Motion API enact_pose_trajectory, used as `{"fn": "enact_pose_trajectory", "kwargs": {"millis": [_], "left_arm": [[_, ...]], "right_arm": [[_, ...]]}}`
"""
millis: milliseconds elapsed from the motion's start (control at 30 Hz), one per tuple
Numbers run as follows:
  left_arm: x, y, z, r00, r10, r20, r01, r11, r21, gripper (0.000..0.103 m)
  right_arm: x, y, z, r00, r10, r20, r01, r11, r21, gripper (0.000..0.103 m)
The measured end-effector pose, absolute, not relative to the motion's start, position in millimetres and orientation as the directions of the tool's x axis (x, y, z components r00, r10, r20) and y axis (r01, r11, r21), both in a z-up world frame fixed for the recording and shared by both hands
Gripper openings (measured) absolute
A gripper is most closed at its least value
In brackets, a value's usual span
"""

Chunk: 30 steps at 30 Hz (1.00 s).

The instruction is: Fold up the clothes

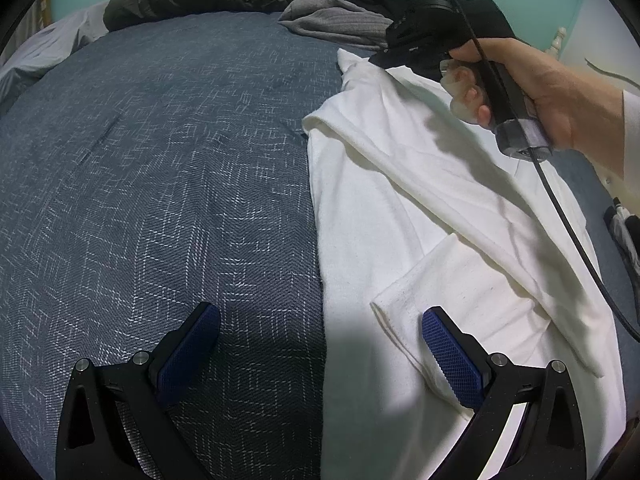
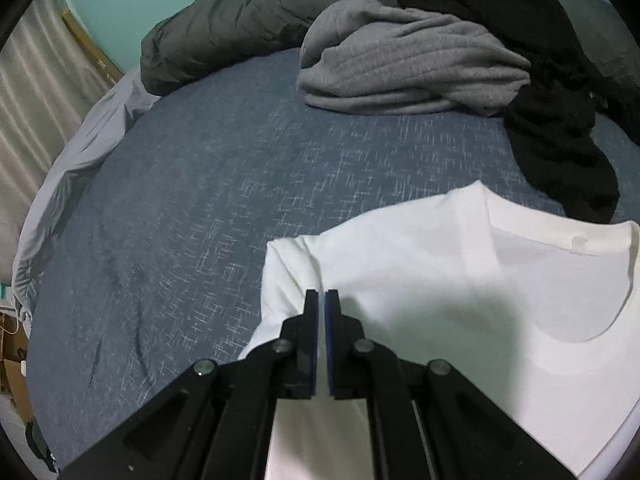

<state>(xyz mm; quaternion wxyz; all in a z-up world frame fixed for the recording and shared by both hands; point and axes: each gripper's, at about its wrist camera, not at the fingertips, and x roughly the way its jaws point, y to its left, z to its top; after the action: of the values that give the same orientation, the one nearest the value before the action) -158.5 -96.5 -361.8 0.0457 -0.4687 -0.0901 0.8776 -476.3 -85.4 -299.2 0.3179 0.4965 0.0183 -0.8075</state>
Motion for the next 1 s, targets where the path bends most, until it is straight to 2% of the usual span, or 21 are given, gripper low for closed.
{"fn": "enact_pose_trajectory", "kwargs": {"millis": [200,267,300,333,400,767,900,1000], "left_arm": [[-152,-111,-344,-0.598,0.216,-0.772,0.028,-0.957,-0.289,0.1],[-155,-116,-334,-0.623,0.203,-0.755,0.019,-0.961,-0.275,0.099],[-159,-118,-330,-0.635,0.194,-0.748,0.012,-0.965,-0.261,0.093],[-166,-122,-327,-0.641,0.193,-0.743,0.008,-0.966,-0.258,0.081],[-183,-131,-325,-0.646,0.204,-0.736,0.003,-0.963,-0.27,0.069],[-248,-137,-348,-0.65,0.239,-0.721,-0.031,-0.957,-0.289,0.069],[-264,-137,-355,-0.646,0.23,-0.728,-0.041,-0.963,-0.267,0.056],[-272,-140,-356,-0.652,0.228,-0.723,-0.043,-0.963,-0.265,0.055]], "right_arm": [[-473,-75,-293,-0.307,-0.505,-0.807,0.528,-0.795,0.297,0.003],[-469,-73,-291,-0.302,-0.509,-0.806,0.538,-0.789,0.297,0.003],[-467,-72,-290,-0.3,-0.512,-0.805,0.541,-0.786,0.299,0.003],[-465,-71,-290,-0.297,-0.517,-0.803,0.544,-0.783,0.302,0.003],[-460,-68,-289,-0.287,-0.526,-0.801,0.551,-0.774,0.311,0.003],[-447,-51,-287,-0.258,-0.547,-0.796,0.581,-0.746,0.325,0.003],[-449,-46,-288,-0.257,-0.552,-0.794,0.581,-0.744,0.329,0.003],[-449,-47,-293,-0.25,-0.549,-0.797,0.584,-0.742,0.329,0.003]]}}
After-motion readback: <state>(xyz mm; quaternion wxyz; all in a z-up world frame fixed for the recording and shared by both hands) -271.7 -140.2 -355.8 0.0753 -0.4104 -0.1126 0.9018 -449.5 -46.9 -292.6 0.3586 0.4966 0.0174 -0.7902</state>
